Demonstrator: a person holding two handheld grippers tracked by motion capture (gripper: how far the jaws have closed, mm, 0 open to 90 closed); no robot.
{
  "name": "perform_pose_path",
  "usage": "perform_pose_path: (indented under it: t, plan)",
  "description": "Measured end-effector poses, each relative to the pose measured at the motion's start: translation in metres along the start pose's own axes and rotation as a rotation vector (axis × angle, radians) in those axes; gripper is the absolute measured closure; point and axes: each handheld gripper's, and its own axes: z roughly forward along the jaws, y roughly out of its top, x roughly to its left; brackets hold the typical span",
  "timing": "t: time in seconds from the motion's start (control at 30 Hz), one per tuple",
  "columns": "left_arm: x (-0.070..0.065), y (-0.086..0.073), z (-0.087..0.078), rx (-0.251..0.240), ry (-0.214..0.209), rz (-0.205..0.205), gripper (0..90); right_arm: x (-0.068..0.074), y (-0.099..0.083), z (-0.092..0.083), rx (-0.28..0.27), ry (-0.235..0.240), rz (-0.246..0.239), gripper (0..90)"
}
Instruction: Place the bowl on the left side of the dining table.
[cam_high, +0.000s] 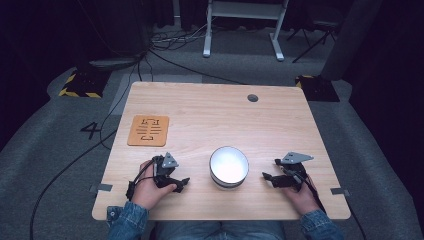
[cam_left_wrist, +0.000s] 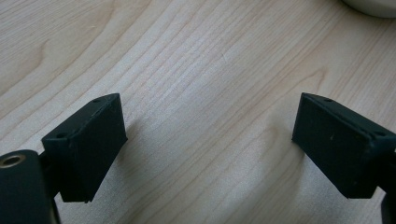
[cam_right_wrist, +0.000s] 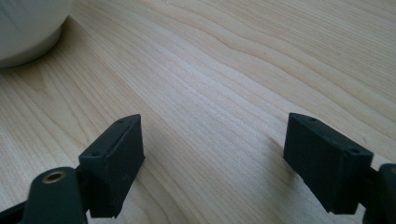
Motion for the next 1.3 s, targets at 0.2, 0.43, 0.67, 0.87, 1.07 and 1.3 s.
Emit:
perform_pose_path:
  t: [0.2, 0.43, 0.67, 0.87, 1.07, 1.3]
  plan:
    - [0.0, 0.0, 0.0, 0.001, -0.001, 0.001, 9.8, 0.0, 0.0, 0.0, 0.001, 0.0, -0.001, 20.1]
    - [0.001, 0.0, 0.0, -0.003, -0.004, 0.003, 10.5, 0.0, 0.0, 0.0, 0.0, 0.0, 0.001, 20.1]
    - [0.002, 0.002, -0.005, 0.002, -0.002, 0.016, 21.8, 0.0, 0.0, 0.0, 0.001, 0.0, 0.0, 20.1]
    - [0.0, 0.014, -0.019, 0.074, -0.029, -0.02, 27.9, 0.0, 0.0, 0.0, 0.001, 0.0, 0.0, 20.1]
    - [-0.001, 0.026, -0.033, 0.035, -0.037, -0.025, 27.6, 0.0, 0.0, 0.0, 0.0, 0.001, -0.002, 20.1]
    - [-0.002, 0.038, -0.046, -0.036, -0.035, -0.018, 23.8, -0.001, 0.0, 0.0, 0.002, -0.003, -0.004, 20.1]
